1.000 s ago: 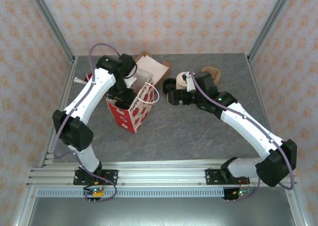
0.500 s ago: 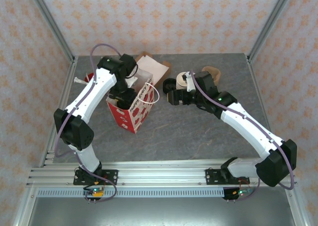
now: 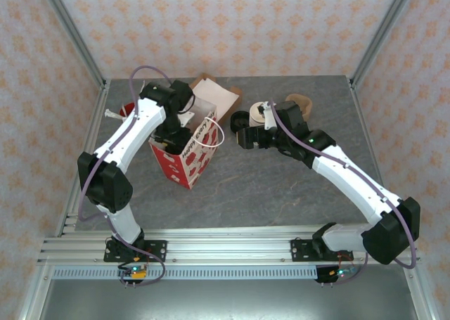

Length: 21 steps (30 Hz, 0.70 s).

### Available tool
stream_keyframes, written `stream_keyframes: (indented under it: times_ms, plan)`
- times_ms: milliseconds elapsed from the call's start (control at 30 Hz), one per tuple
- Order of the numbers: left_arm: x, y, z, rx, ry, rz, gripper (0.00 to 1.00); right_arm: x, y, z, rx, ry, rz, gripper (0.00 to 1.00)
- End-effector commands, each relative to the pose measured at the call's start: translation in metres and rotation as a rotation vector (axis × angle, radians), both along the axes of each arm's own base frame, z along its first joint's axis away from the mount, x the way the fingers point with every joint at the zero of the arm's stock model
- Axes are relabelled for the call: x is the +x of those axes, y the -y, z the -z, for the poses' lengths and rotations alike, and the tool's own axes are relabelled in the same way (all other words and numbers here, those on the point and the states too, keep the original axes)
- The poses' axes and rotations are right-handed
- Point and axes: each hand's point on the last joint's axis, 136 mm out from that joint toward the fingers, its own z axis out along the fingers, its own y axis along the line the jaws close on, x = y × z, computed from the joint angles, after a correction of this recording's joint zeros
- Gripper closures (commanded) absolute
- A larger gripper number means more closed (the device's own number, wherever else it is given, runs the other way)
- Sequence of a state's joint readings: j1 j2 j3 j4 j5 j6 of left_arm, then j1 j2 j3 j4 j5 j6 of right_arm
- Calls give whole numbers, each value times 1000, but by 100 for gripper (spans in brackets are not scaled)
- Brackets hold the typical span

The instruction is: Pack the takeout coffee

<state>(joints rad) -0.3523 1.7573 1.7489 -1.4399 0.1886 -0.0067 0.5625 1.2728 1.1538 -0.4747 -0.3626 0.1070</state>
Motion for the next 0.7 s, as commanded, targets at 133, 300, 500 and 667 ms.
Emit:
stream_keyframes:
  times_ms: [133,300,500,667]
  plan:
    - [3,1,8,-12,-10,1,53,3,2,0,-20,7,11,6]
    - [1,0,8,-8,-17,27,53,2,1,1,-22,3,11,6]
    - [0,-3,10,7,-20,49,53,3,1,1,-26,0,8,6]
    - [0,-5,12,16,-16,56,54,3,1,2,-24,-2,7,6]
